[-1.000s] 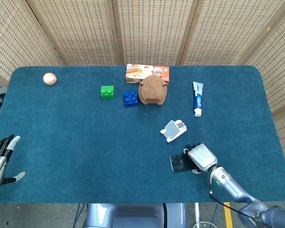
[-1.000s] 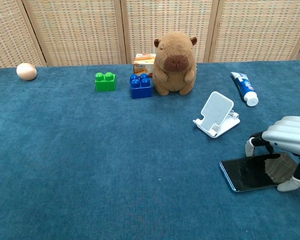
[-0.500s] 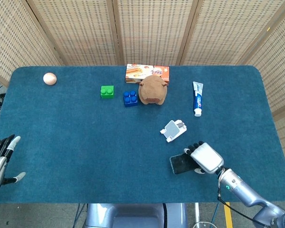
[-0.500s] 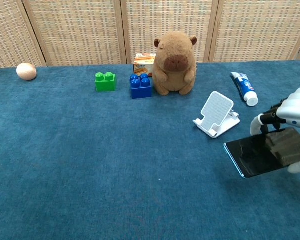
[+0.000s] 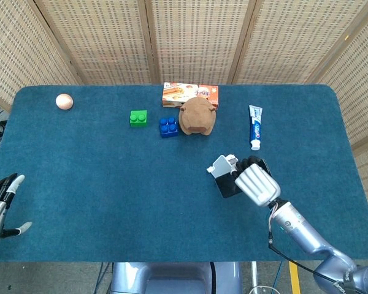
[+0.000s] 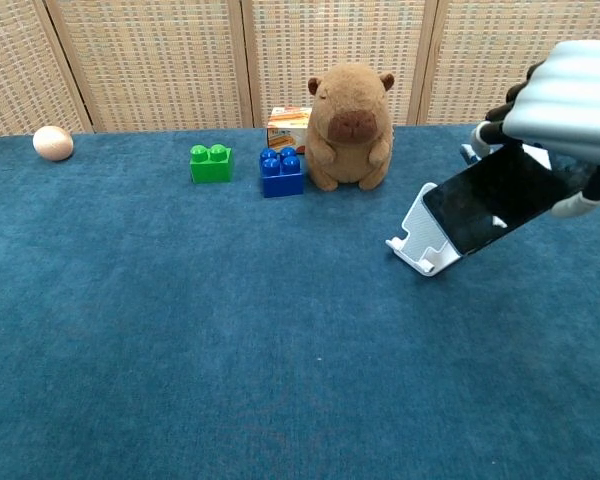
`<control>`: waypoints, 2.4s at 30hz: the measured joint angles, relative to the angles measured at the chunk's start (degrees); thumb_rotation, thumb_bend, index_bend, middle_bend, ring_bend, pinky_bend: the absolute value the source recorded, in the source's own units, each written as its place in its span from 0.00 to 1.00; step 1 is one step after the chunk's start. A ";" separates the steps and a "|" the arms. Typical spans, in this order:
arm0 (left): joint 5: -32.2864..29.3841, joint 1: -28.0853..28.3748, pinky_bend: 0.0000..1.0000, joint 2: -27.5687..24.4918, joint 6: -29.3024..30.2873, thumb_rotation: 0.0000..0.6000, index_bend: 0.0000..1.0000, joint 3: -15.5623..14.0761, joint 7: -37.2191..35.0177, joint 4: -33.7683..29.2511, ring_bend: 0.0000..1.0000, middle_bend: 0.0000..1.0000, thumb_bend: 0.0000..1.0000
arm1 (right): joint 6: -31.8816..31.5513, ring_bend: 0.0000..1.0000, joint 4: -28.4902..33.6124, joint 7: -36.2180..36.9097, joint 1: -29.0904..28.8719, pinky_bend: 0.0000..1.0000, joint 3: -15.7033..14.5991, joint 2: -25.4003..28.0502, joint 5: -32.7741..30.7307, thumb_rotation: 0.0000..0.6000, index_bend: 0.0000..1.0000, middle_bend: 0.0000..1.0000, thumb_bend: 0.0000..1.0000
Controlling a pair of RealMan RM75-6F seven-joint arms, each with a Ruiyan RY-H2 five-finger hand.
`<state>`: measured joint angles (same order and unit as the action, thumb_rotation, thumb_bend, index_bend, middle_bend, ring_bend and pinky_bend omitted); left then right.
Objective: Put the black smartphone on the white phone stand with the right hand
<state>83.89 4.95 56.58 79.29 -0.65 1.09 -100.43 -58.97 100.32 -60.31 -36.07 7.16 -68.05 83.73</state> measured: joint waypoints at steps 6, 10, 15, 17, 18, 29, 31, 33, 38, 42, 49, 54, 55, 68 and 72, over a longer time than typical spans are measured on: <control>-0.02 0.28 0.00 -0.69 -0.69 1.00 0.00 0.01 -1.99 0.29 0.00 0.00 0.00 | 0.50 0.46 4.61 -16.57 -3.21 0.43 2.82 -0.75 -11.00 1.00 0.56 0.53 0.52; 0.01 0.56 0.00 -1.28 -1.35 1.00 0.00 -0.03 -3.48 0.49 0.00 0.00 0.00 | -0.68 0.46 5.96 -27.20 -5.88 0.43 3.32 -2.68 -16.05 1.00 0.56 0.53 0.52; 0.08 0.79 0.00 -1.59 -1.82 1.00 0.00 -0.09 -4.24 0.69 0.00 0.00 0.00 | -3.20 0.46 5.81 -39.43 -9.46 0.43 2.09 -6.16 -21.76 1.00 0.56 0.53 0.52; -0.03 0.95 0.00 -1.62 -2.12 1.00 0.00 -0.08 -4.34 0.74 0.00 0.00 0.00 | -4.51 0.46 5.18 -43.10 -10.68 0.43 1.17 -7.86 -22.49 1.00 0.56 0.53 0.52; -0.10 1.02 0.00 -1.62 -2.25 1.00 0.00 -0.07 -4.33 0.75 0.00 0.00 0.00 | -5.08 0.46 4.91 -44.35 -11.13 0.43 0.79 -8.57 -23.01 1.00 0.56 0.53 0.52; -0.83 1.48 0.00 -1.59 -3.14 1.00 0.00 0.05 -4.09 0.69 0.00 0.00 0.00 | -8.15 0.46 0.66 -54.62 -17.10 0.43 -2.99 -14.12 -28.28 1.00 0.56 0.53 0.52; -0.88 1.51 0.00 -1.59 -3.20 1.00 0.00 0.05 -4.11 0.70 0.00 0.00 0.00 | -8.13 0.46 0.08 -55.34 -17.55 0.43 -3.28 -14.32 -28.88 1.00 0.56 0.53 0.52; -1.03 1.57 0.00 -1.58 -3.34 1.00 0.00 0.08 -4.15 0.73 0.00 0.00 0.00 | -8.03 0.46 -0.46 -56.32 -18.11 0.43 -3.66 -14.58 -29.82 1.00 0.56 0.52 0.52; -1.70 2.01 0.00 -1.46 -4.29 1.00 0.00 0.22 -4.03 0.89 0.00 0.00 0.00 | -7.49 0.46 -0.95 -58.83 -19.88 0.43 -4.66 -15.00 -33.08 1.00 0.56 0.51 0.52; -2.51 2.29 0.00 -1.38 -4.86 1.00 0.00 0.43 -3.87 0.97 0.00 0.00 0.00 | -6.04 0.46 -1.59 -59.18 -21.70 0.43 -5.41 -14.95 -34.56 1.00 0.56 0.51 0.52; -3.73 2.94 0.00 -1.26 -6.19 1.00 0.00 0.71 -3.29 0.86 0.00 0.00 0.00 | -4.75 0.46 -3.46 -58.30 -24.01 0.43 -7.59 -15.62 -36.35 1.00 0.56 0.51 0.52; -4.15 3.26 0.00 -1.24 -6.72 1.00 0.00 0.77 -3.14 0.85 0.00 0.00 0.00 | -5.19 0.46 -4.52 -58.27 -25.27 0.43 -8.99 -17.28 -37.46 1.00 0.56 0.51 0.52; -4.26 3.26 0.00 -1.29 -6.72 1.00 0.00 0.82 -3.31 0.88 0.00 0.00 0.00 | -5.34 0.46 -4.85 -58.32 -25.46 0.43 -9.30 -17.68 -37.53 1.00 0.56 0.51 0.52; -4.26 3.41 0.00 -1.50 -6.96 1.00 0.00 0.77 -3.85 1.01 0.00 0.00 0.00 | -10.77 0.46 -6.88 -60.94 -26.64 0.43 -11.67 -21.67 -38.64 1.00 0.56 0.50 0.52; -4.20 3.37 0.00 -1.49 -6.84 1.00 0.00 0.71 -3.74 0.96 0.00 0.00 0.00 | -12.66 0.46 -7.22 -62.92 -26.92 0.43 -12.37 -22.94 -39.05 1.00 0.56 0.50 0.52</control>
<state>79.69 8.32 55.09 72.45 0.05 -2.64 -99.47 -71.63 93.10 -123.24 -62.99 -5.22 -90.99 44.68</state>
